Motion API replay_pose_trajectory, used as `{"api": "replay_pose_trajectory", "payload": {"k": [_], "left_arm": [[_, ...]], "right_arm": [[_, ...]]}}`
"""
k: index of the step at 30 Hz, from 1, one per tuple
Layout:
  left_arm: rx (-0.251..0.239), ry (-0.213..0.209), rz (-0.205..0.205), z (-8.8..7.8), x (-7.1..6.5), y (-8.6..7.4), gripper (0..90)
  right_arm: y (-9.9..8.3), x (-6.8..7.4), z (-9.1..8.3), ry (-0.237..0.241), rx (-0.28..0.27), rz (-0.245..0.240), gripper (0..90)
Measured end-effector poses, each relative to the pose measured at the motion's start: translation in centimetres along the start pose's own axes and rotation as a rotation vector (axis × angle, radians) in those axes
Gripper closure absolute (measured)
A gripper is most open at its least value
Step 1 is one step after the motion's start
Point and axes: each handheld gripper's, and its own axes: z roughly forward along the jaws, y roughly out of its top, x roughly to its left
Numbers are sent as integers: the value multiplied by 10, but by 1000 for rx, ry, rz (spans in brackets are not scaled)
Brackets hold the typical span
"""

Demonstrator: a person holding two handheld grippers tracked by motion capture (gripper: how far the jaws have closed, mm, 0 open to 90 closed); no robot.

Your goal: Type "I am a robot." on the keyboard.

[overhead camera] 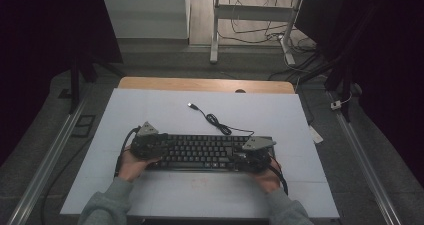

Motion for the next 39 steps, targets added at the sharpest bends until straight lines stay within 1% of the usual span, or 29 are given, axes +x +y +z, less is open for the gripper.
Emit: {"api": "replay_pose_trajectory", "payload": {"k": [2, 4, 10, 16, 17, 20, 26, 31, 34, 36, 37, 39], "left_arm": [[3, 9, -9, -4, 3, -2, 485], [7, 9, -24, -7, 5, -4, 460], [38, -4, -26, -13, 8, -8, 409], [54, -11, -22, -12, 8, -9, 381], [57, -11, -21, -12, 8, -9, 379], [63, -10, -21, -11, 8, -9, 372], [67, -6, -21, -10, 8, -10, 365], [74, -2, -19, -9, 8, -10, 361], [78, -1, -16, -8, 7, -10, 360], [79, -1, -15, -8, 7, -10, 359], [81, 0, -14, -7, 7, -11, 359], [84, 1, -14, -7, 7, -11, 358]], "right_arm": [[0, -1, 0, 1, -2, 5, 512], [0, -2, 0, -2, -3, 6, 512], [-1, -3, -1, -5, -7, 10, 510], [-1, -4, -1, -8, -10, 15, 510], [-1, -5, -2, -14, -3, 12, 510], [-1, -5, -2, -10, -8, 17, 510], [1, -4, -2, -8, -13, 9, 509], [6, -1, -1, 11, -22, 11, 509], [8, 3, 3, 35, -30, 13, 513], [11, 5, 6, 58, -34, 24, 531], [12, 6, 7, 61, -31, 22, 547], [16, 9, 11, 74, -28, 20, 598]]}}
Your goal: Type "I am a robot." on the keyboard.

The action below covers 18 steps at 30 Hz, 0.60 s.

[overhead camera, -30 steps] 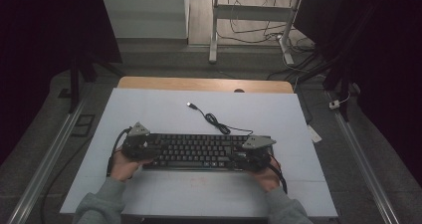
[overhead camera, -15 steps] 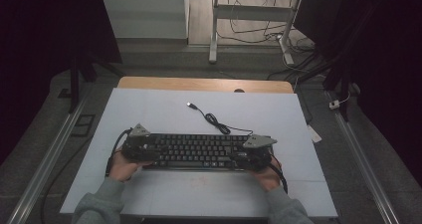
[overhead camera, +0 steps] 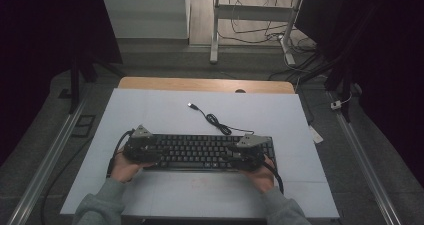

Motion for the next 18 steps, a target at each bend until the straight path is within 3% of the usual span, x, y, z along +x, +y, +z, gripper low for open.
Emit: {"api": "replay_pose_trajectory", "payload": {"k": [8, 18], "left_arm": [[7, 1, 5, 1, -1, -1, 357], [8, 2, 4, 1, 0, -1, 357]], "right_arm": [[10, 12, 19, 76, 26, -25, 885], [18, 24, 41, 75, 82, -58, 896]]}}
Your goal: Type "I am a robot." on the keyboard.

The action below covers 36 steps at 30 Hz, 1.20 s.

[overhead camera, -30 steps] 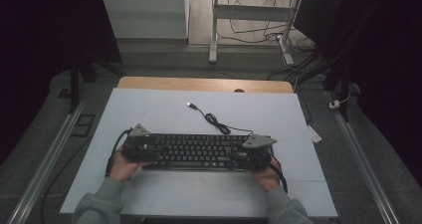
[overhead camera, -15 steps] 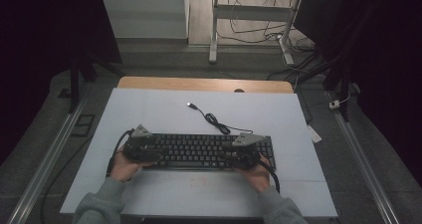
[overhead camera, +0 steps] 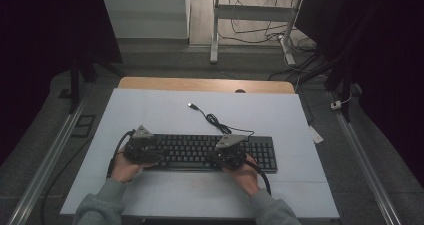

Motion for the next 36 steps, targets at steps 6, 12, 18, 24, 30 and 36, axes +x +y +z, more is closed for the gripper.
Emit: {"api": "replay_pose_trajectory", "payload": {"k": [6, 12, 18, 24, 30, 36], "left_arm": [[2, 0, -2, 0, 1, -1, 357], [4, 2, 0, 1, 1, -1, 357], [6, 4, 2, 1, 1, -1, 356], [6, 6, 3, 0, 1, -1, 356], [9, 6, 5, 1, 2, -1, 355], [9, 2, -7, 4, 5, -1, 354]], "right_arm": [[-1, 0, 5, -1, 17, 2, 896], [-2, 0, 7, -3, 30, 3, 896], [-3, 1, 10, -10, 36, -8, 897], [-2, 1, 6, -21, 11, -11, 897], [-1, -6, -5, -42, -45, 1, 896], [-4, -18, -18, -85, -80, 32, 744]]}}
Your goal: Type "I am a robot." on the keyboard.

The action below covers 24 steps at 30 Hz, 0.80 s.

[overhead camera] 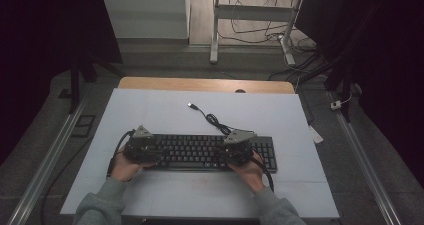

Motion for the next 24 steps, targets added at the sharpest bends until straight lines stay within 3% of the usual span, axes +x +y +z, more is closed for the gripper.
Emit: {"api": "replay_pose_trajectory", "payload": {"k": [9, 15, 24], "left_arm": [[15, -5, 13, 6, -3, 2, 353], [12, -2, 18, 2, -6, 1, 351], [5, 4, 15, 0, -5, -1, 351]], "right_arm": [[-16, -20, -25, -82, -8, 21, 554], [-21, -31, -36, -97, -23, 46, 519], [-24, -35, -42, -105, -20, 44, 512]]}}
